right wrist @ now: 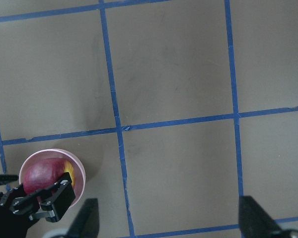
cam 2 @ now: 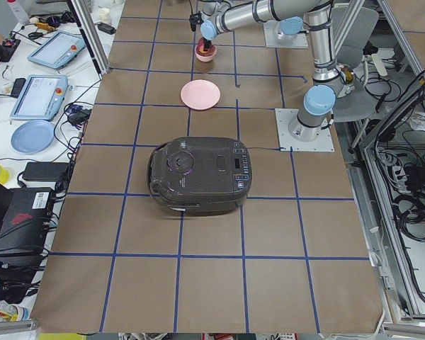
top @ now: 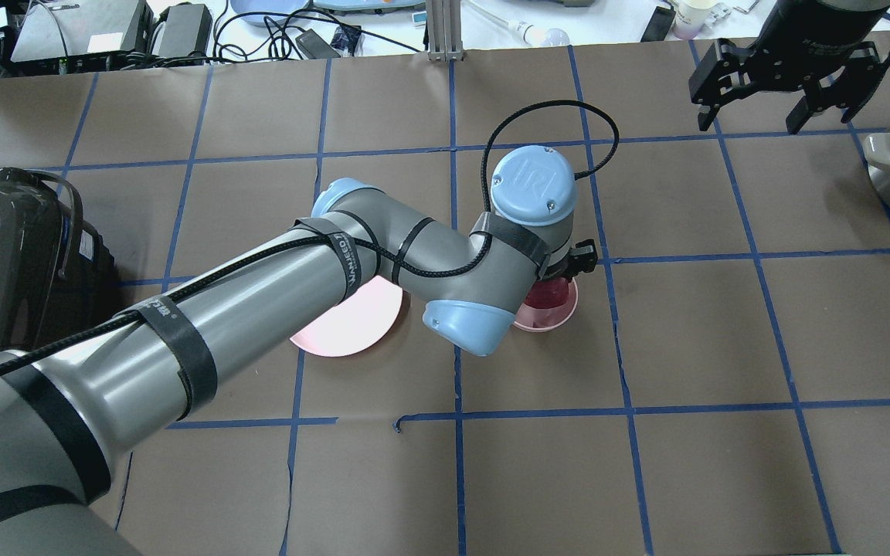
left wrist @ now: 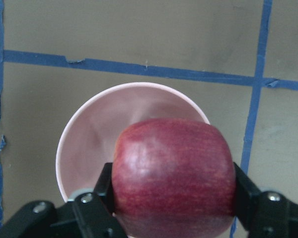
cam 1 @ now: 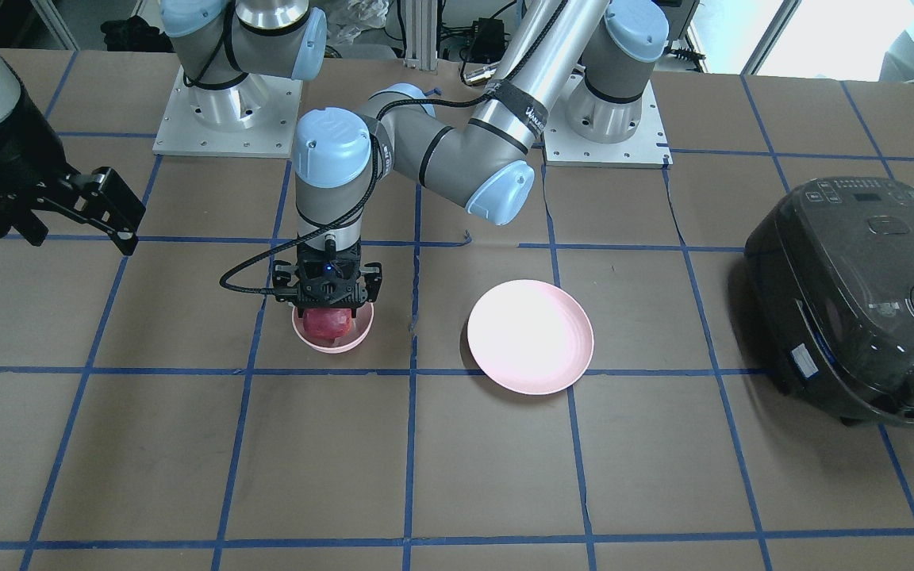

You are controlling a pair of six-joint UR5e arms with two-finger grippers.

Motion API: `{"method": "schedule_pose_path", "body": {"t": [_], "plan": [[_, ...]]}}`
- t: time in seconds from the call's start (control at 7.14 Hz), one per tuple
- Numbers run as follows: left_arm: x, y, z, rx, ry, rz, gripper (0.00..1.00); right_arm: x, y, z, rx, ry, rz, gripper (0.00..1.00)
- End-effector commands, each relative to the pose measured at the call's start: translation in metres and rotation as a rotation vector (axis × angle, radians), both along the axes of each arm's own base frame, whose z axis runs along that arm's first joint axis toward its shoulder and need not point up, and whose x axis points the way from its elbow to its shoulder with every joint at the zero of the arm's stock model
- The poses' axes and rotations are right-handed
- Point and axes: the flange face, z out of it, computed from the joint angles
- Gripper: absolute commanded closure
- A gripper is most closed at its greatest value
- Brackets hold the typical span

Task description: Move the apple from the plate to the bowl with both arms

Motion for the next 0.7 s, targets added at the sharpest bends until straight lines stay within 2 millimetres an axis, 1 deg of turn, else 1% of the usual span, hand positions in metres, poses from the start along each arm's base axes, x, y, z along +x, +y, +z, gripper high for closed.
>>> {"method": "schedule_pose_path", "body": {"t": [0.0,0.14,0.28,0.42,0.56], "plan": [[0.002,-0.002,0.002,-0.027,-0.028,-0.078,0.29,0.005,0.007,0.006,-0.016,-0.026,0.006,0.0],[0.003,0.001,-0.001,-0.018,-0.027,-0.082,0.06,0.01,0.006,0.004,-0.011,-0.039,0.013,0.0],[0.003,0.001,0.001,-0.02,-0.027,-0.086,0.0,0.009,0.007,0.004,-0.013,-0.039,0.011,0.0],[0.007,-0.001,0.017,-0.044,-0.019,-0.083,0.0,0.009,0.007,0.005,-0.017,-0.038,0.012,0.0],[0.025,-0.014,0.034,-0.066,-0.014,-0.065,0.0,0.009,0.006,0.01,-0.029,-0.035,0.012,0.0]]}}
